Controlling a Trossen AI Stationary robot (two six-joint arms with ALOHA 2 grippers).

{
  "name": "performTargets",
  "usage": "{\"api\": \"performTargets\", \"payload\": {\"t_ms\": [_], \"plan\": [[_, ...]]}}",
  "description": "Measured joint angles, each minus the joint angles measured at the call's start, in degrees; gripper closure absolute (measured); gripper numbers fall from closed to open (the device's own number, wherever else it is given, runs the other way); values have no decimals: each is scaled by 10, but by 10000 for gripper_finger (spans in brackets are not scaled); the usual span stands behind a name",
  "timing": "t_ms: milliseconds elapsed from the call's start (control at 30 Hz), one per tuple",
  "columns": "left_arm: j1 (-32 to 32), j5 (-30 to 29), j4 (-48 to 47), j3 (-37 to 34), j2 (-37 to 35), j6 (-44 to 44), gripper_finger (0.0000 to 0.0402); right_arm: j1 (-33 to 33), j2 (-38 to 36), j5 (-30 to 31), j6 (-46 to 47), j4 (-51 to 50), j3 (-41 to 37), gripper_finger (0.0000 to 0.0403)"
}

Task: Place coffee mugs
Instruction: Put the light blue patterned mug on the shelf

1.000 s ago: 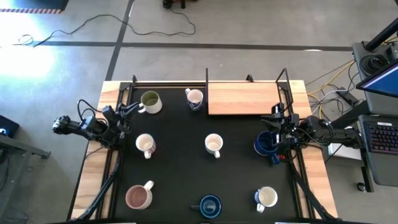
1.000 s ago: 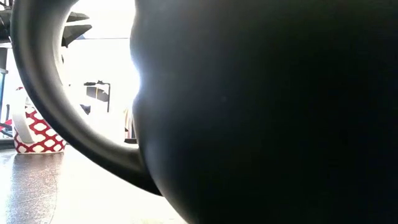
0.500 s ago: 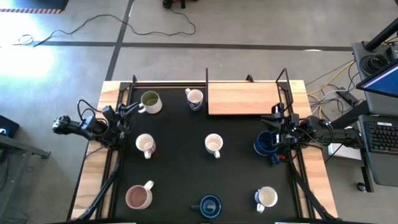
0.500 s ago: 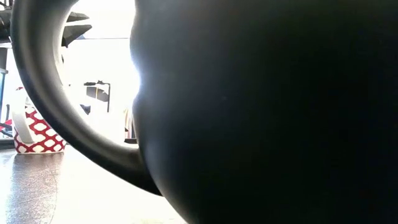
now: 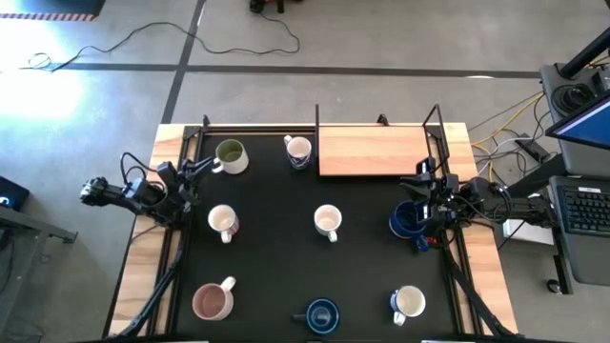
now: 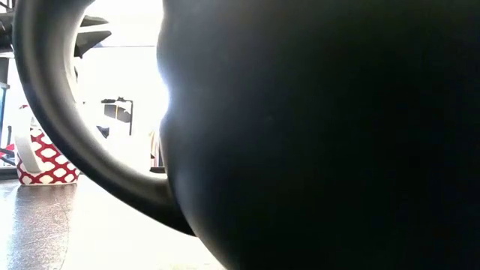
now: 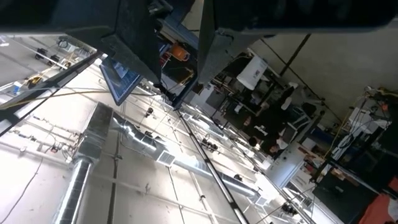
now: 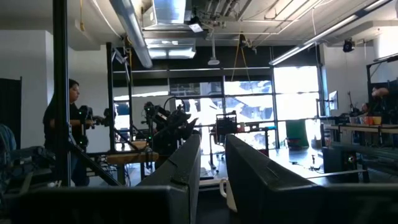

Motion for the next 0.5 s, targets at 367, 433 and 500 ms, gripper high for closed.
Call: {"api": "performTargets", "payload": {"t_ms": [367, 433, 500], "plan": [[1, 62, -66, 39, 66, -25, 313, 0, 0, 0, 0, 0, 0, 337], [2, 61, -112, 67, 92, -18, 313, 0, 0, 0, 0, 0, 0, 337], [2, 51, -162, 102, 122, -7, 313, 0, 0, 0, 0, 0, 0, 337]]}}
